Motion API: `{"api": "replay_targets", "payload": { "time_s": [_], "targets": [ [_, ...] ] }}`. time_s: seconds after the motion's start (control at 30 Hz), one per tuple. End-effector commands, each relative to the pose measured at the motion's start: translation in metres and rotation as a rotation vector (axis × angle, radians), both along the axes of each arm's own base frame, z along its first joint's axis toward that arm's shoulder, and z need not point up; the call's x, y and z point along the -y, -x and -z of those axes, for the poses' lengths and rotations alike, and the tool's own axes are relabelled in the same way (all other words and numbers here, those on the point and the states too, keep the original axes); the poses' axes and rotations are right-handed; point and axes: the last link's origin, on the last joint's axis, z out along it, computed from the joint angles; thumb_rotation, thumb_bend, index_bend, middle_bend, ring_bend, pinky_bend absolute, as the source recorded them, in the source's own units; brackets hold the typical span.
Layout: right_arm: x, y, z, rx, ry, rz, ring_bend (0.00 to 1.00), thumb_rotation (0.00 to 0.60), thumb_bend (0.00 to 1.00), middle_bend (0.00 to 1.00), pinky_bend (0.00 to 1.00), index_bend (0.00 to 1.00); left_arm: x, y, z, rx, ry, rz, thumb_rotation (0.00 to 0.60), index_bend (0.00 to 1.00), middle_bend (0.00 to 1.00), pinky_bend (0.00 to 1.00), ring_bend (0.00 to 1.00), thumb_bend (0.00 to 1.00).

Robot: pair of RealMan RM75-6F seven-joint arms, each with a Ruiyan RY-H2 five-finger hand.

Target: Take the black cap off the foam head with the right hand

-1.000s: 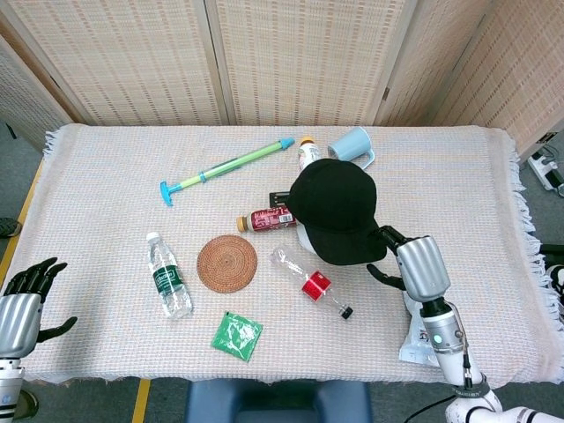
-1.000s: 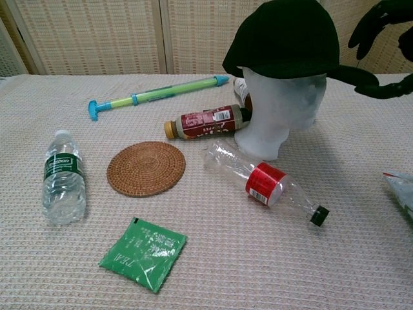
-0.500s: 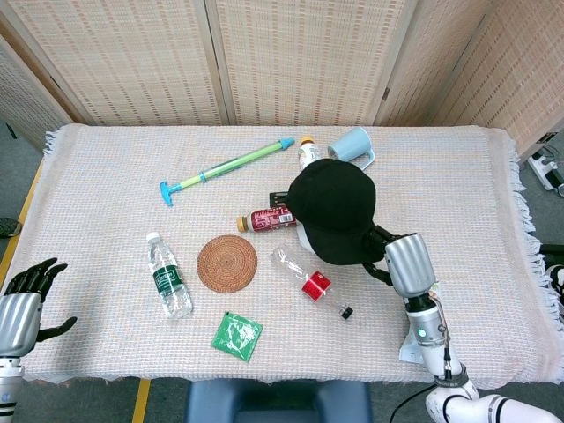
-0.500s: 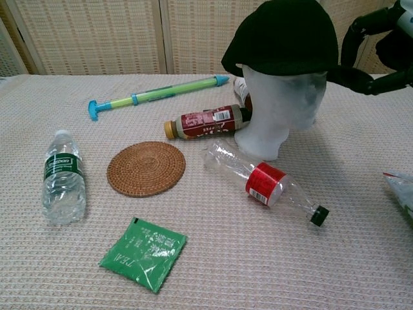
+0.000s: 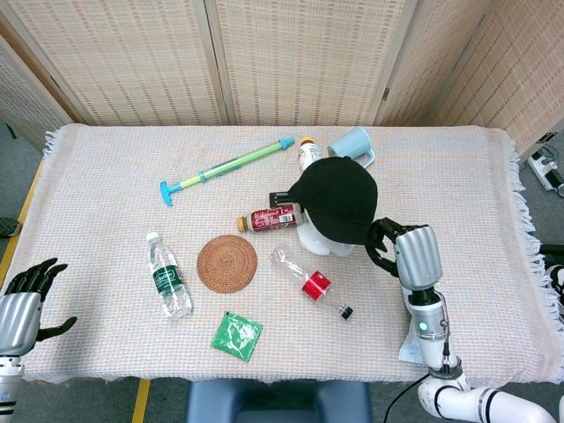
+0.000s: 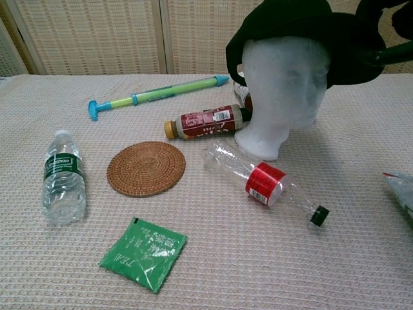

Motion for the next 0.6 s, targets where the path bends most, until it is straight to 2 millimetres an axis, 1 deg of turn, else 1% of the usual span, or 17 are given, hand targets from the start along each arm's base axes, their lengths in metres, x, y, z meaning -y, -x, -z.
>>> {"api": "replay_targets", "payload": {
  "time_s": [0.03,0.3,0.6],
  "targets": [
    [0.005,-0.001,-0.005,-0.001,0.025,0.009,0.93,0.6,0.59,0.67,1.0,0.8,-0.001,0.0,0.0,0.001,0.001,0.001,0.6,0.22,0.17,0.21,0.17,0.09],
    [0.026,-0.009,-0.018,-0.006,0.069,0.02,0.93,0.6,0.6,0.67,1.0,0.8,-0.003,-0.001,0.003,0.0,0.005,0.006,0.6,0.22,0.17,0.21,0.17,0.09],
    [0.056,-0.022,-0.03,-0.019,0.109,0.041,0.93,0.6,0.61,0.67,1.0,0.8,-0.005,-0.003,0.004,-0.004,0.009,0.01,0.6,0.22,0.17,0.2,0.17,0.09]
  ]
}}
